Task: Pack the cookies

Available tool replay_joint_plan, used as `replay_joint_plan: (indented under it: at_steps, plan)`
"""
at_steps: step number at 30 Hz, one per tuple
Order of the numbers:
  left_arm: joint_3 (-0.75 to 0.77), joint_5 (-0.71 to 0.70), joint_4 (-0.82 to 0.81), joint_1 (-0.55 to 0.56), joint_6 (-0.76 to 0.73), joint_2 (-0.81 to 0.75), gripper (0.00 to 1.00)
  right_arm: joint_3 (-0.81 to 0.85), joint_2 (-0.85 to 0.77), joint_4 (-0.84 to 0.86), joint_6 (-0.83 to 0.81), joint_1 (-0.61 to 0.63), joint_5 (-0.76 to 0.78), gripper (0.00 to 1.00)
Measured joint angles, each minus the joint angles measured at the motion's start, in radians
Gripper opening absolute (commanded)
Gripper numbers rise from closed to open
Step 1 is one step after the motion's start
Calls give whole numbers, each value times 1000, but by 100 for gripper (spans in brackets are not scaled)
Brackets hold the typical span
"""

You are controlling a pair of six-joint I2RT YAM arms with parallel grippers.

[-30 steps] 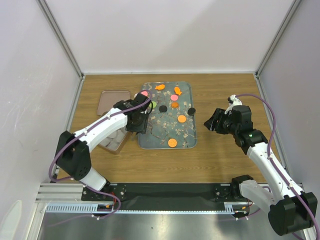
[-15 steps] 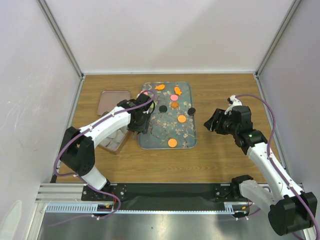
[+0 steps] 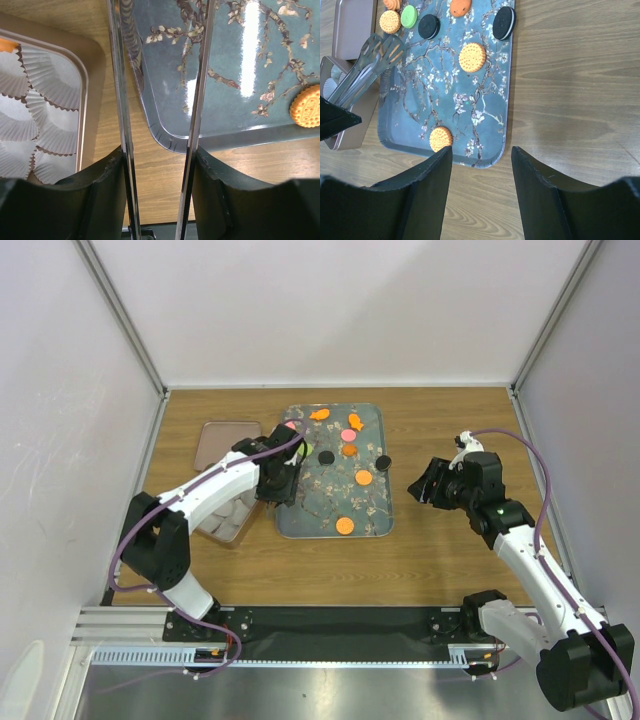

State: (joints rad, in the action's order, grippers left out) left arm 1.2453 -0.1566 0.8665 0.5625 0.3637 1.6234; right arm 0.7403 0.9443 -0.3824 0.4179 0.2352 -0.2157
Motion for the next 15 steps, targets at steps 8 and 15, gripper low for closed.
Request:
replay_joint_plan:
  at_steps: [8, 15]
  plan:
    - [-23, 12, -18, -30, 1, 0, 52, 0, 0, 0, 0, 0, 0, 57]
    - [-42, 29, -21, -42, 0, 2, 50, 0, 0, 0, 0, 0, 0, 57]
